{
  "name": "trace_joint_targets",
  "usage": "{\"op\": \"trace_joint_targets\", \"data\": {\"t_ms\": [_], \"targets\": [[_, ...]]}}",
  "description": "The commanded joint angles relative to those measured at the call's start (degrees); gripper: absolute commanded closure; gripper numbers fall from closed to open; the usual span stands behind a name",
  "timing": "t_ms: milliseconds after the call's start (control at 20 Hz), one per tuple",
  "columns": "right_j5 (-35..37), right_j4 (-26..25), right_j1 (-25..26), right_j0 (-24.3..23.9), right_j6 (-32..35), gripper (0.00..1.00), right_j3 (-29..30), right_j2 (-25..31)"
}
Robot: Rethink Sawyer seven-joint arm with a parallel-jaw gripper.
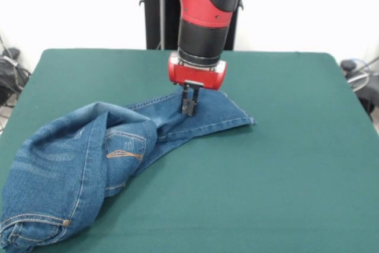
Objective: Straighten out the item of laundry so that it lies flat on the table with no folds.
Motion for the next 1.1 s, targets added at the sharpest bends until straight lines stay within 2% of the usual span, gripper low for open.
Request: {"op": "trace_joint_targets", "data": {"t_ms": [50, 350, 400, 750, 1100], "targets": [[-2.91, 2.80, 0.01, -0.25, 15.98, 1.00, 2.97, 3.80], [-0.63, 3.34, -0.06, -0.88, 14.95, 1.00, 2.36, 3.48], [-0.40, 3.33, -0.06, -0.96, 14.81, 0.00, 2.24, 3.51], [-0.57, 3.09, 0.10, -1.63, 14.83, 0.00, 2.64, 4.16], [-1.98, 4.52, 0.57, -0.04, 16.92, 0.00, 3.70, 4.55]]}}
